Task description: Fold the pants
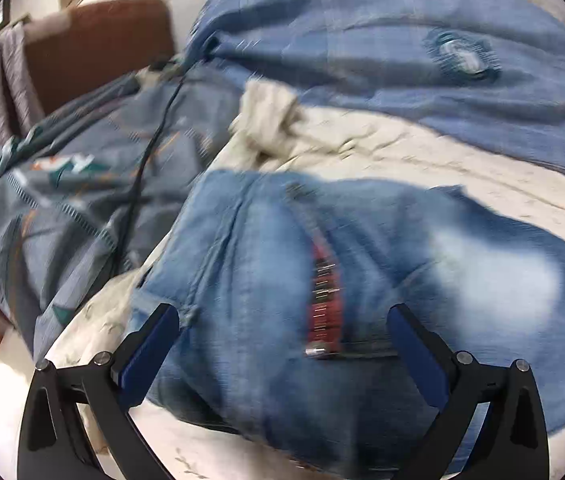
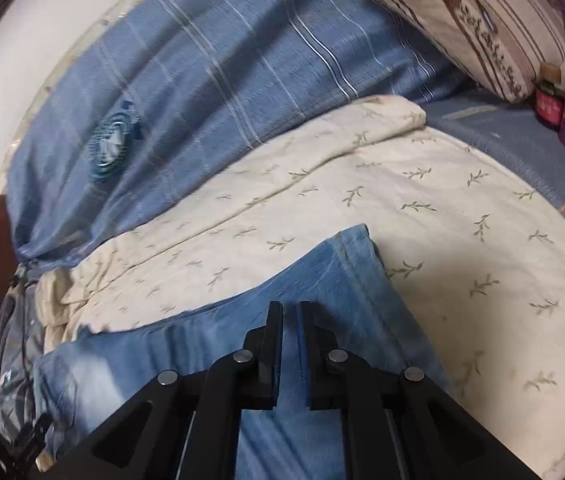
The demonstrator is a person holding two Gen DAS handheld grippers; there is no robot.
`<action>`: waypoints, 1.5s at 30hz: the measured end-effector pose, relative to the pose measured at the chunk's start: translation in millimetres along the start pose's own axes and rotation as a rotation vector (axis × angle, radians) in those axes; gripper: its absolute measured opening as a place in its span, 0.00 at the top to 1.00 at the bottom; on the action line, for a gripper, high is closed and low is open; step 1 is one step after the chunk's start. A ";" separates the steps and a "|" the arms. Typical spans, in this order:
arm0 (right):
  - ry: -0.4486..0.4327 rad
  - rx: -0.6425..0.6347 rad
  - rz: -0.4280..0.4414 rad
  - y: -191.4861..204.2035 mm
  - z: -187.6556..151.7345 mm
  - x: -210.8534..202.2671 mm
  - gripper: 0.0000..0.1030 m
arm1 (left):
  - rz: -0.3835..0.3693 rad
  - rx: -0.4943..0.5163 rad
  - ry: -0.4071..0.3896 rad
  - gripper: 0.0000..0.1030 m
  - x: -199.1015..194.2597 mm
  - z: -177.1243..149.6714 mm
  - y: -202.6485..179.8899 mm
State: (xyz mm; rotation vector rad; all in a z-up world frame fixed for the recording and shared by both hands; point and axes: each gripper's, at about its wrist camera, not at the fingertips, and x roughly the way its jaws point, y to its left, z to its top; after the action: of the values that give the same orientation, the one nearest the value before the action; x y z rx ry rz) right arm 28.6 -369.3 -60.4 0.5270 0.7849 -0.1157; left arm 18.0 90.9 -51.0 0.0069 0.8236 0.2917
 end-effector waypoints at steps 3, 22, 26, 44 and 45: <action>0.057 0.020 -0.020 -5.9 1.2 26.0 0.91 | 0.001 -0.047 0.066 0.00 15.7 -0.1 11.6; 0.008 -0.169 0.126 65.1 -32.9 -21.6 0.91 | -0.051 -0.030 -0.044 0.00 -9.2 -0.4 4.6; 0.055 -0.228 0.157 86.9 -44.5 -15.2 0.90 | -0.043 0.021 -0.103 0.00 -19.2 -0.2 -4.8; 0.237 -0.256 0.140 129.6 -69.2 40.0 0.90 | -0.106 0.114 -0.083 0.00 -21.8 -6.5 -45.6; 0.234 -0.253 0.139 130.3 -68.0 41.3 0.90 | -0.114 0.122 -0.068 0.00 -19.9 -8.0 -49.8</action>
State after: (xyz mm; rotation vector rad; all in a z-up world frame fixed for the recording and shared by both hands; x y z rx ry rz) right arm 52.1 -219.3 -75.9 0.3560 0.9720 0.1755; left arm 12.1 37.1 -48.1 0.0837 0.7702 0.1329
